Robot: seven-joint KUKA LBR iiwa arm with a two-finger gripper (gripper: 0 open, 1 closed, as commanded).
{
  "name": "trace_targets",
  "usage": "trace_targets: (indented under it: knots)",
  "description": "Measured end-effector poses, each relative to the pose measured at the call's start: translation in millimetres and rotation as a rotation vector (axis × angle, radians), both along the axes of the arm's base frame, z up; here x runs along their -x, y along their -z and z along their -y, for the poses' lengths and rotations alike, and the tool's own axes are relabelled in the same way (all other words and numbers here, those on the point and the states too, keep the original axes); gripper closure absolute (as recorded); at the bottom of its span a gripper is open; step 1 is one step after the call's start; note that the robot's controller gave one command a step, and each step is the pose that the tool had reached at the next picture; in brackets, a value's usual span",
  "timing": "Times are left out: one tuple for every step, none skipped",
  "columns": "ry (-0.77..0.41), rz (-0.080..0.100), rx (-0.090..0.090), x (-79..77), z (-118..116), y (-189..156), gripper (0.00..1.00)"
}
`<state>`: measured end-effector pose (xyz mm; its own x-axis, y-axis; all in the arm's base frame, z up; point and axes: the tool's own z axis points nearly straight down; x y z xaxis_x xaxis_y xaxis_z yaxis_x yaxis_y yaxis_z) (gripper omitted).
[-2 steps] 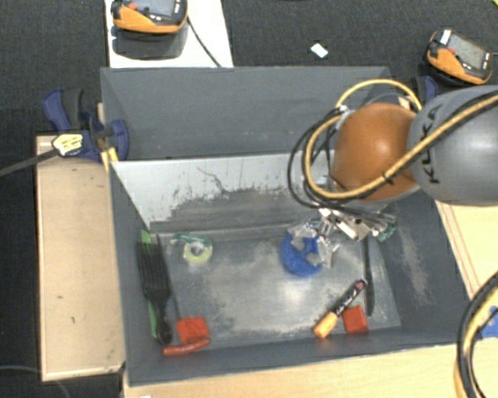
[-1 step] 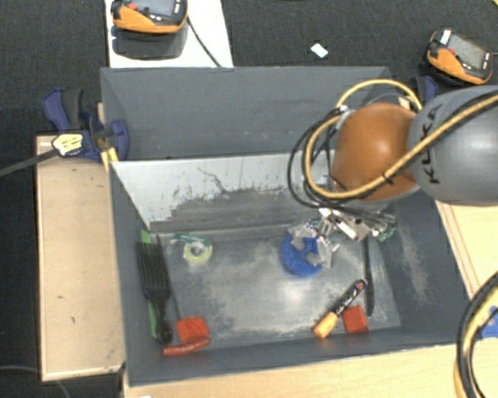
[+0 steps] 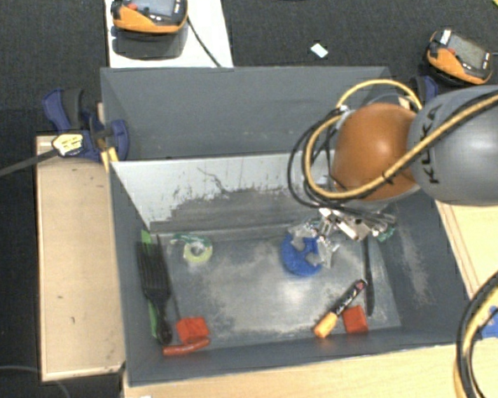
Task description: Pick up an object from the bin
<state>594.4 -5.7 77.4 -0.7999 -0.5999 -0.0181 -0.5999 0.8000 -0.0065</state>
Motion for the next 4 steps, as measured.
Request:
trace_targets:
  knots:
    - [0.001,0.000,0.000,0.0,0.1,0.0,1.00]
    - [0.002,0.000,0.000,0.0,0.0,0.0,1.00]
    - [0.085,0.009,0.002,3.1,-5.7,-0.2,1.00]
    - [0.085,0.009,0.002,3.1,-5.7,-0.3,1.00]
